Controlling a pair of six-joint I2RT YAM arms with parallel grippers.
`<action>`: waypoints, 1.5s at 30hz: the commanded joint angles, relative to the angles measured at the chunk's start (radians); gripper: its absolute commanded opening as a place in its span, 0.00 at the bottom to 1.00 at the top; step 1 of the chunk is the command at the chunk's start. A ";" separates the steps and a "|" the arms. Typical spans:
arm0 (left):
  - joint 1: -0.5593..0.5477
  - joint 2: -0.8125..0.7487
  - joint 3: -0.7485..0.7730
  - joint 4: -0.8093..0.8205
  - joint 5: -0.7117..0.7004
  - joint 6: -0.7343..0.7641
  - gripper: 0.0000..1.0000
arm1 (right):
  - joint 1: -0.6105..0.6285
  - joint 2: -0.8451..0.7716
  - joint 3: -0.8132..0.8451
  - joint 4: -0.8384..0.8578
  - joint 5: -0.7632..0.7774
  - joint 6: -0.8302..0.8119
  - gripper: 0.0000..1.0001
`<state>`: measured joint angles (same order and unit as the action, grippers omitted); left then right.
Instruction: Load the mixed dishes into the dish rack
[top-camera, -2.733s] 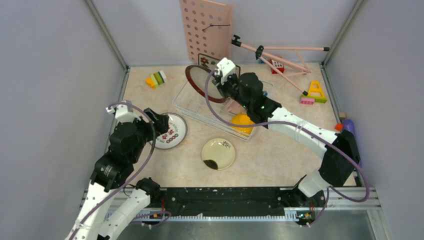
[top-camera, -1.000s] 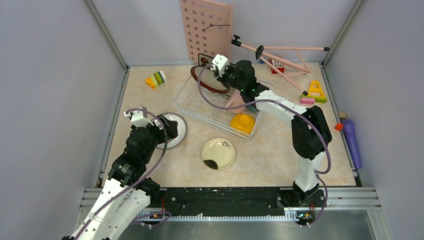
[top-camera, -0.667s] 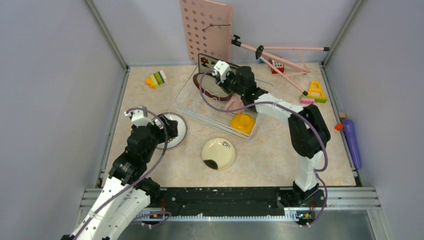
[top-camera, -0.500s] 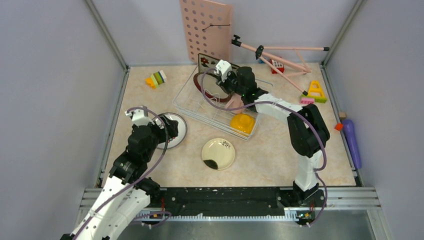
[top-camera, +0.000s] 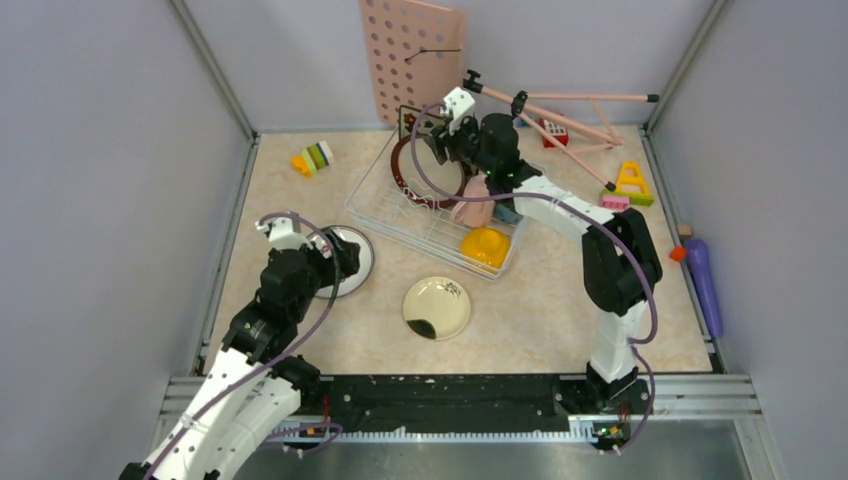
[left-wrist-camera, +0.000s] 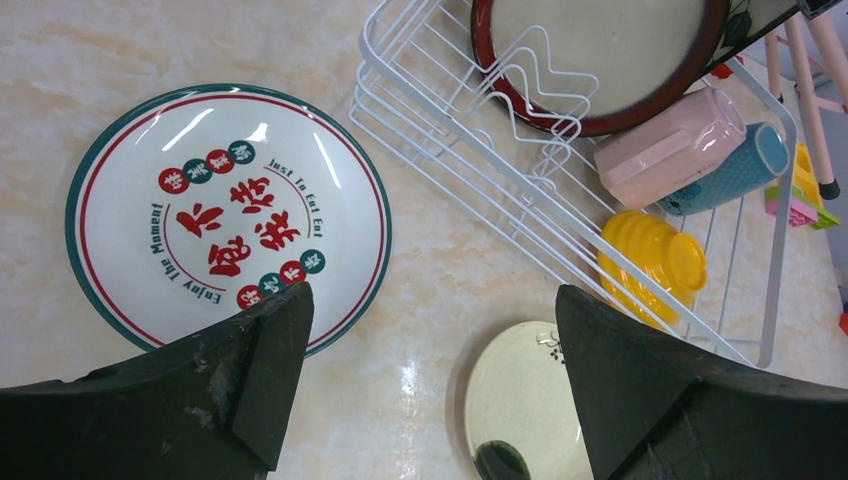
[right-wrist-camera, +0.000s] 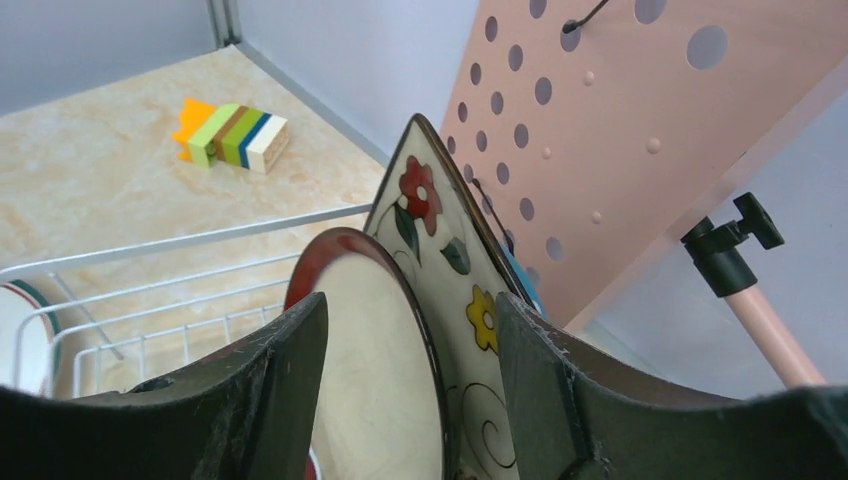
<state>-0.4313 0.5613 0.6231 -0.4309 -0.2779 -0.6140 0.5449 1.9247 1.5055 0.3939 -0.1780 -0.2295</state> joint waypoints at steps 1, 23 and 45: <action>0.005 0.019 -0.027 0.059 0.031 -0.020 0.96 | -0.007 -0.132 0.041 -0.022 -0.060 0.075 0.61; 0.349 0.278 -0.227 0.072 0.326 -0.507 0.91 | 0.173 -0.601 -0.427 -0.131 0.124 0.720 0.71; 0.641 0.276 -0.508 0.379 0.444 -0.690 0.34 | 0.173 -0.758 -0.531 -0.131 0.139 0.686 0.73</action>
<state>0.2028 0.8505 0.1818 -0.0990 0.2062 -1.2610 0.7216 1.2270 0.9737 0.2134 -0.0311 0.4572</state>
